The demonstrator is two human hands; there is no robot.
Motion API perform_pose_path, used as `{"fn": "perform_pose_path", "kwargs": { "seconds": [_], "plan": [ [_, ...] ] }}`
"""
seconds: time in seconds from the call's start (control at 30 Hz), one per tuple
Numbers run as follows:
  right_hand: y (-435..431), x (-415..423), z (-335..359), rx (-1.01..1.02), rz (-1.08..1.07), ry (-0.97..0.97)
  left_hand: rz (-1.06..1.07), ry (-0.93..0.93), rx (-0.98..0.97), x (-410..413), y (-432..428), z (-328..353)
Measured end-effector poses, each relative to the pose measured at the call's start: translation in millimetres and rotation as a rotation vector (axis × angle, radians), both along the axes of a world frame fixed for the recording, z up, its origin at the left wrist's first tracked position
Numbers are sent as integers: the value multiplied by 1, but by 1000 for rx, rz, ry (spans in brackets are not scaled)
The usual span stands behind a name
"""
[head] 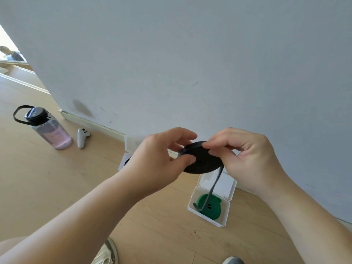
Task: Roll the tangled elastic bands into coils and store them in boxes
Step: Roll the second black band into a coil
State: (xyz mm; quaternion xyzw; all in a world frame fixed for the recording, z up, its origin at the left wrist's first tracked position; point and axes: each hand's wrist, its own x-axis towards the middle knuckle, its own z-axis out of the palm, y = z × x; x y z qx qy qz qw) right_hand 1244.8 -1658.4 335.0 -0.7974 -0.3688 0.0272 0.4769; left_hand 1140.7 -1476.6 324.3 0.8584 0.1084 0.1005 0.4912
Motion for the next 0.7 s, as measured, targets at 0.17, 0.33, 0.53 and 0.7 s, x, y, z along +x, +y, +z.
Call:
{"fn": "perform_pose_path", "kwargs": {
  "seconds": [0.17,0.33,0.53,0.7],
  "plan": [
    [6,-7,2,25,-82,92,13,-87,116,1,-4,-6],
    [2,-1,5,111,-140,218,164,-77,-140,5,3,-4],
    [1,2,3,128,-139,133,204,-37,-408,7,2,0],
    [3,2,-7,54,-28,-118,84,-100,-2,3,-5,-3]
  ]
}}
